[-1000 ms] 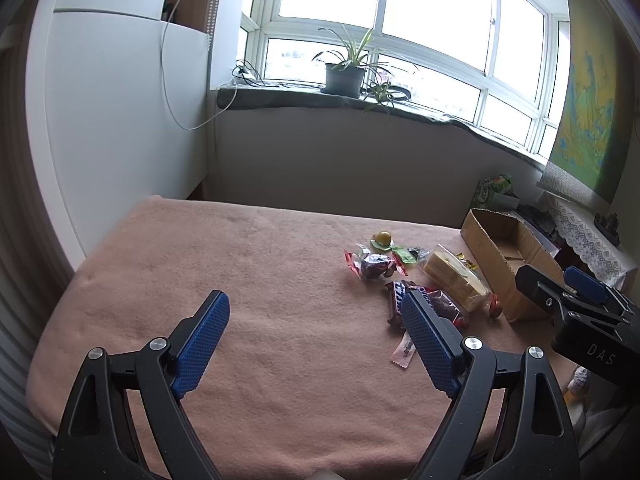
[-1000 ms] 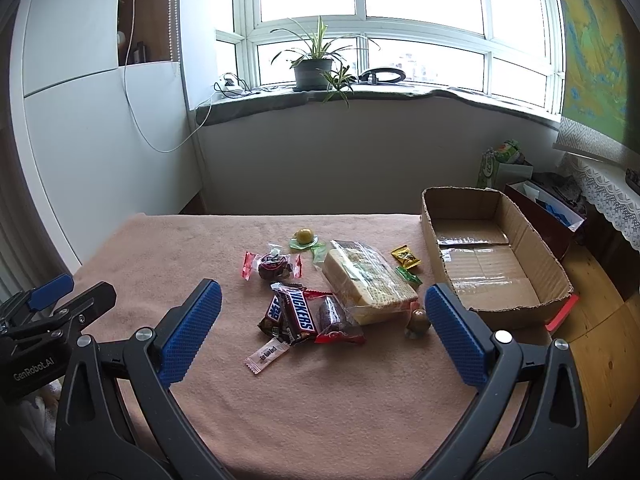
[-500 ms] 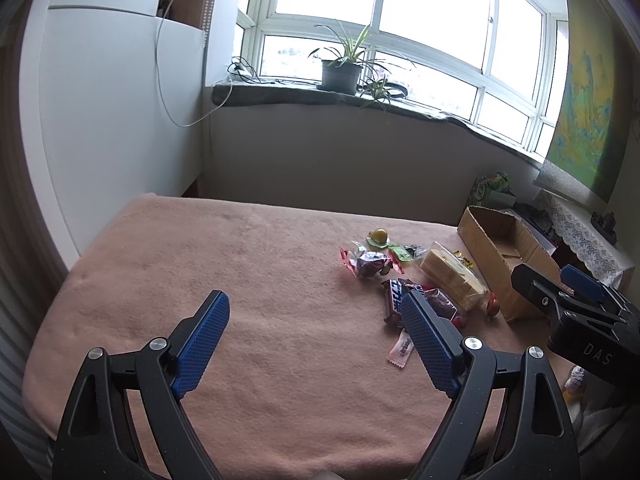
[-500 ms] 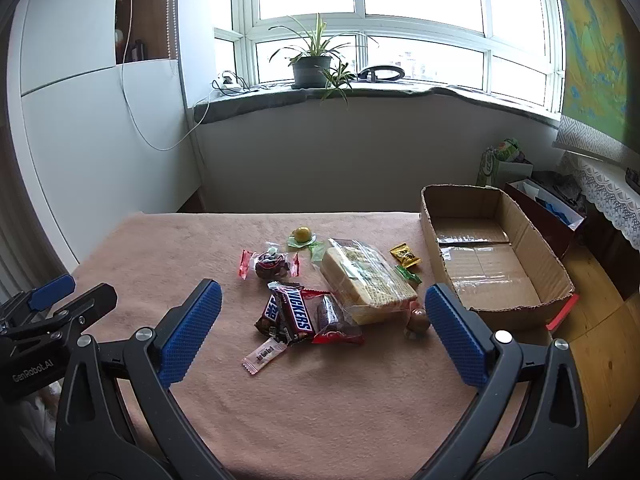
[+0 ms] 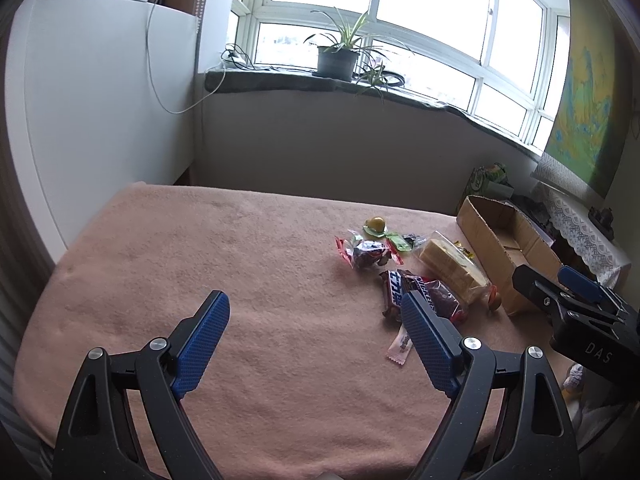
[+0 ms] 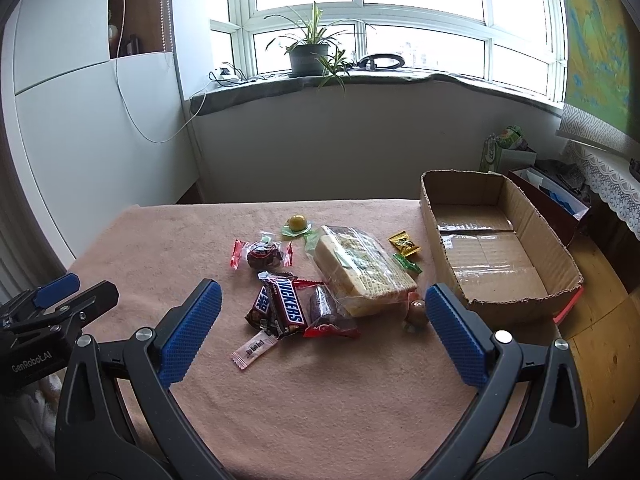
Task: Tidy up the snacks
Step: 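Reach the right tool to the wrapped bread loaf and close on it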
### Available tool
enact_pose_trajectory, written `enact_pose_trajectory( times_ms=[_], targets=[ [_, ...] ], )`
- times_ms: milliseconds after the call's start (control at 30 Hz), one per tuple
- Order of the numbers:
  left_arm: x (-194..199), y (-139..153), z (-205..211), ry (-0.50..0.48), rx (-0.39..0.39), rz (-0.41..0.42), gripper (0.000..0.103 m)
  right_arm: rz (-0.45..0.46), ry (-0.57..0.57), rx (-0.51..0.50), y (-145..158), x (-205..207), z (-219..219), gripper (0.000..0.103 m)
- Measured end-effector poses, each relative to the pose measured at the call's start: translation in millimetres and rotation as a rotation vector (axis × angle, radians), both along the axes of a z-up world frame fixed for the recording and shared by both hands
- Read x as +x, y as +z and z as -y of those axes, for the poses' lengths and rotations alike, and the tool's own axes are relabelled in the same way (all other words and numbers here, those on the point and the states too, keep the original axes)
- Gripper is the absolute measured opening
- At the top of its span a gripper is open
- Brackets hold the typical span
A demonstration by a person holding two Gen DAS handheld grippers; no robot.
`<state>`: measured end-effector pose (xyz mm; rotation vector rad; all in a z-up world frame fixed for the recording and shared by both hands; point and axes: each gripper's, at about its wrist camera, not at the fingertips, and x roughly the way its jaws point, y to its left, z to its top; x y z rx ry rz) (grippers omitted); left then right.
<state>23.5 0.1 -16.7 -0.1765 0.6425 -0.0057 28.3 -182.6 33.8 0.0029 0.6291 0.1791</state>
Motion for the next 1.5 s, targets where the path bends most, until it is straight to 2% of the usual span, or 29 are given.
enact_pose_trajectory(
  times_ms=[200,333,433,500,667,733,800,1000,1100,1167,1367,1500],
  targets=[
    [6.9,-9.0,-1.4,-0.015,-0.021,-0.027,0.087,-0.045,0.018,-0.004,-17.6,0.6,11.1,0.103],
    [12.7,-15.8,-1.5,-0.032,-0.048,-0.052,0.083,-0.079,0.02,0.033,-27.6,2.8,21.6,0.103],
    [15.8,-18.3,0.8,-0.051,-0.059,-0.062,0.082,-0.11,0.026,0.07,-34.2,7.3,28.2,0.096],
    [18.5,-19.6,3.2,-0.068,-0.064,-0.07,0.075,-0.129,0.024,0.11,-37.7,10.5,33.6,0.092],
    [32.0,-19.0,6.1,-0.127,-0.114,-0.09,0.073,-0.163,0.012,0.197,-46.0,18.1,47.0,0.088],
    [40.1,-15.2,8.5,-0.147,-0.114,-0.088,0.07,-0.176,0.007,0.227,-49.1,21.0,52.3,0.082],
    [50.8,-10.5,11.1,-0.166,-0.117,-0.086,0.067,-0.192,0.008,0.25,-52.0,25.2,55.4,0.079],
    [90.9,-9.3,25.8,-0.239,-0.148,-0.122,0.067,-0.205,0.01,0.299,-55.7,39.4,58.6,0.075],
    [113.9,-12.5,29.1,-0.284,-0.247,-0.171,0.066,-0.223,0.019,0.346,-58.7,48.6,60.3,0.075],
    [128.1,-12.4,32.6,-0.299,-0.284,-0.185,0.065,-0.234,0.022,0.367,-61.6,54.7,60.4,0.075],
    [171.6,-15.1,56.4,-0.384,-0.32,-0.236,0.066,-0.281,0.018,0.437,-74.6,71.8,65.7,0.074],
    [195.6,-25.9,77.8,-0.445,-0.304,-0.302,0.065,-0.315,0.022,0.489,-82.5,79.8,71.6,0.074]
  ],
)
